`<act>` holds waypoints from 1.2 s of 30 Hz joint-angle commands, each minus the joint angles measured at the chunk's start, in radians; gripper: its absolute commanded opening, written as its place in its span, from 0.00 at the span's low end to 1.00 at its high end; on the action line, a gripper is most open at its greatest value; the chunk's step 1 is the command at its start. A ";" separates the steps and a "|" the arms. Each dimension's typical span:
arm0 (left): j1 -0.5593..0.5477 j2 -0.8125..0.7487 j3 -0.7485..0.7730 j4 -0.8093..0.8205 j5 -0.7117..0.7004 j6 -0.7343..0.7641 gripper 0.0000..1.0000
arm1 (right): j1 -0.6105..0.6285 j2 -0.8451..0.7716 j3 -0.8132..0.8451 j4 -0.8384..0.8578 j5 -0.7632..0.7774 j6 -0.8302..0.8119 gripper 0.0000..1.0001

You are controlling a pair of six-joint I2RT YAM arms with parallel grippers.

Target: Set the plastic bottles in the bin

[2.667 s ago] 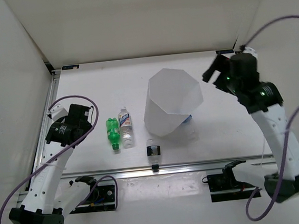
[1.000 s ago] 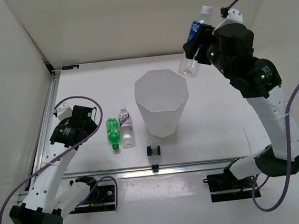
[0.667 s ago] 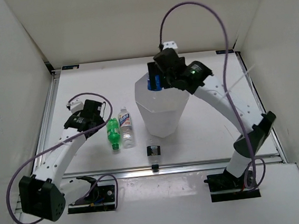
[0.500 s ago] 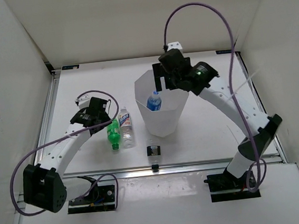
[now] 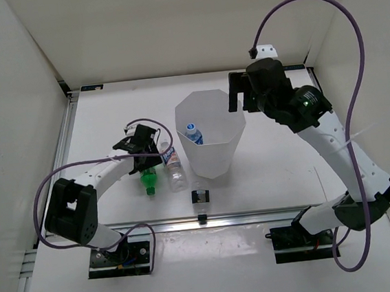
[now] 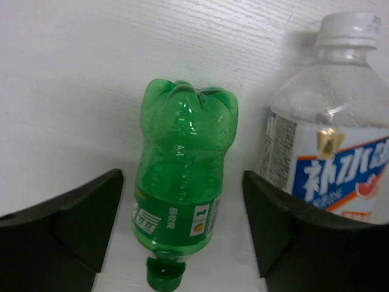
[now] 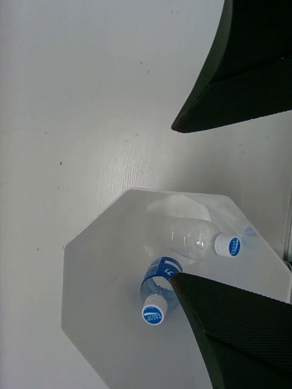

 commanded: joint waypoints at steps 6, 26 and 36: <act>-0.003 0.007 -0.036 0.034 0.012 -0.023 0.74 | -0.088 -0.081 -0.059 0.007 -0.024 -0.032 1.00; -0.026 -0.143 0.705 -0.285 -0.196 -0.139 0.40 | -0.194 -0.143 -0.171 0.026 -0.131 0.006 1.00; -0.325 0.074 1.102 -0.181 -0.221 0.105 0.41 | -0.222 -0.152 -0.191 0.026 -0.168 0.034 1.00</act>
